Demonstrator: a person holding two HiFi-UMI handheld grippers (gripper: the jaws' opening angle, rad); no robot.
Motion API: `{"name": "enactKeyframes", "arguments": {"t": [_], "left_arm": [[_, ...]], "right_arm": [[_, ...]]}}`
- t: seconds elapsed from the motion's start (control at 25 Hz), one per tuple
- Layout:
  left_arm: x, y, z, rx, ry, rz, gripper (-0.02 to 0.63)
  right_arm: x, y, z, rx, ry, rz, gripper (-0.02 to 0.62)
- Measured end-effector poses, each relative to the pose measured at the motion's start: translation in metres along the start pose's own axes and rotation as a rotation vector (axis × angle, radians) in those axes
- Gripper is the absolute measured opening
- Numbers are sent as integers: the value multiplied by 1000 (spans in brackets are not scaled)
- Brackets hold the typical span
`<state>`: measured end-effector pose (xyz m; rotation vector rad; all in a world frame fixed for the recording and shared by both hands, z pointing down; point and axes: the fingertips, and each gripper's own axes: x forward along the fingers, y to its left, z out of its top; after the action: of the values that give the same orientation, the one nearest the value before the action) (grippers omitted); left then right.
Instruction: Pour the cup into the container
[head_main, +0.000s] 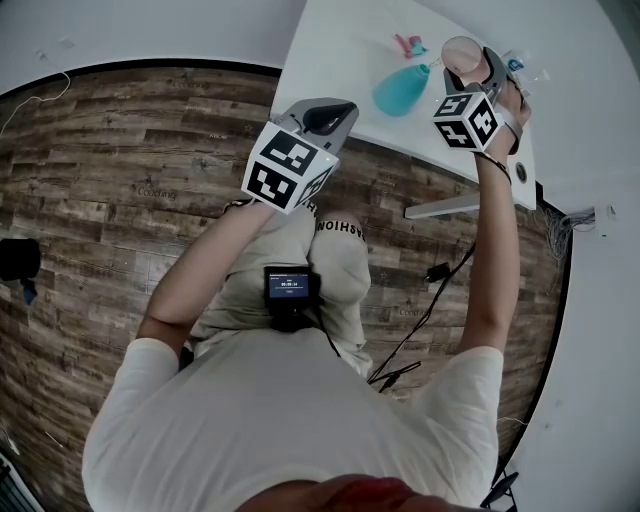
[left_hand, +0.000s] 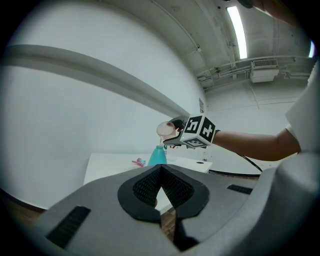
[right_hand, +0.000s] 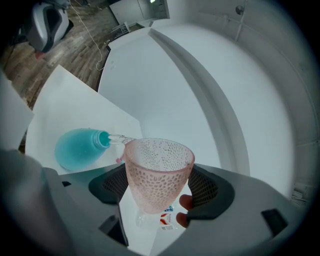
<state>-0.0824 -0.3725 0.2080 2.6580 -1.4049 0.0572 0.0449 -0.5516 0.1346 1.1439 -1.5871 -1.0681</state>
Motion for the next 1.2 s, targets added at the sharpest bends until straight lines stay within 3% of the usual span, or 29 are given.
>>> {"name": "enactKeyframes", "arguments": {"t": [1.2], "left_arm": [[-5,0,4,6,3,-1,11]], "right_arm": [[-4,-21,5,-83,12,-85,371]]}}
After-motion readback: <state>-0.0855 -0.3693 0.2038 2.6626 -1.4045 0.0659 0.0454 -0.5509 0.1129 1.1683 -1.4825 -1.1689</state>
